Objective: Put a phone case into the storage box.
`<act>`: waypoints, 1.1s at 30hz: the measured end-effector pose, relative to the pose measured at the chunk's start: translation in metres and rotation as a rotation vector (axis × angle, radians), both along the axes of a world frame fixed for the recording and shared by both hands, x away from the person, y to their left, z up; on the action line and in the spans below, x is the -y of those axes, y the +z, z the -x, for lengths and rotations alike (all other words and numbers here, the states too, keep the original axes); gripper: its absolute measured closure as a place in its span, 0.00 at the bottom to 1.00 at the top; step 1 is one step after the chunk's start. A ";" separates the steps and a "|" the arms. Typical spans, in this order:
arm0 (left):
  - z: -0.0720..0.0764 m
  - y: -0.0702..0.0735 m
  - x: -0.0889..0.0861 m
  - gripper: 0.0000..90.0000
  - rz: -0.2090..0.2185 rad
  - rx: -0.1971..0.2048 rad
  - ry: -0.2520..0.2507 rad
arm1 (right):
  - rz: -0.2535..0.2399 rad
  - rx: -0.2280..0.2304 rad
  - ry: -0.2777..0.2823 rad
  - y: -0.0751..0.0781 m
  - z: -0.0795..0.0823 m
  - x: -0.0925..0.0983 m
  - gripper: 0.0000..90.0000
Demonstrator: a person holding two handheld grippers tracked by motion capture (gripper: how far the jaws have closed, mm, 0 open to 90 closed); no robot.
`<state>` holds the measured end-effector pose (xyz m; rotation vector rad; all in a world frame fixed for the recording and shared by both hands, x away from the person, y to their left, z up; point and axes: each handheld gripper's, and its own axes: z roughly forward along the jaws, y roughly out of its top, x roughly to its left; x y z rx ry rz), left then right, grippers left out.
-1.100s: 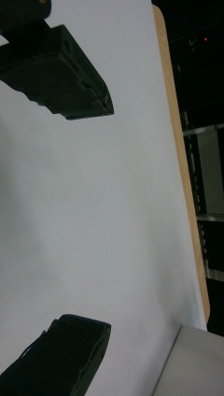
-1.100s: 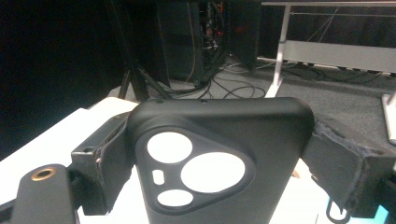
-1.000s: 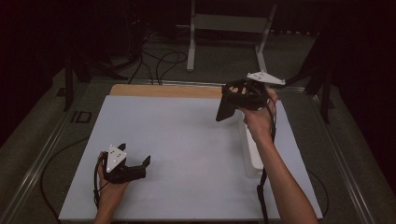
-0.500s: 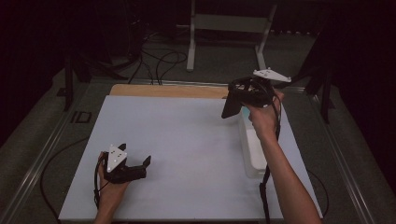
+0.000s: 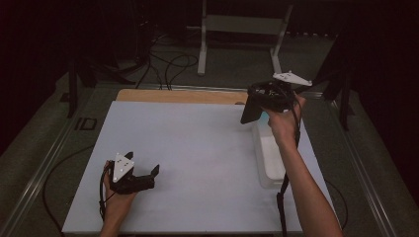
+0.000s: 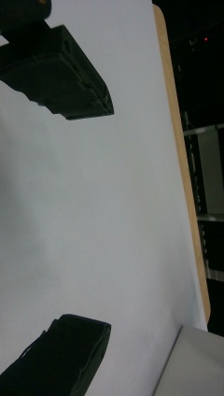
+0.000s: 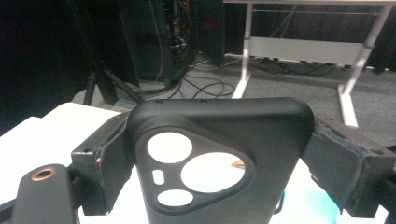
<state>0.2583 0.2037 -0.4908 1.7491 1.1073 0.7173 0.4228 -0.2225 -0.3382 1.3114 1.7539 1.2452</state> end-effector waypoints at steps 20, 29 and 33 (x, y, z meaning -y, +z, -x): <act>0.001 0.000 0.000 0.01 0.003 0.001 0.002 | 0.045 -0.041 -0.176 -0.011 -0.010 0.040 0.15; 0.001 0.000 0.000 0.01 0.002 -0.001 0.001 | 0.092 -0.120 -0.209 -0.036 -0.019 0.042 0.15; 0.001 0.000 0.000 0.01 0.000 -0.001 0.002 | 0.112 -0.179 -0.219 -0.053 -0.025 0.042 0.15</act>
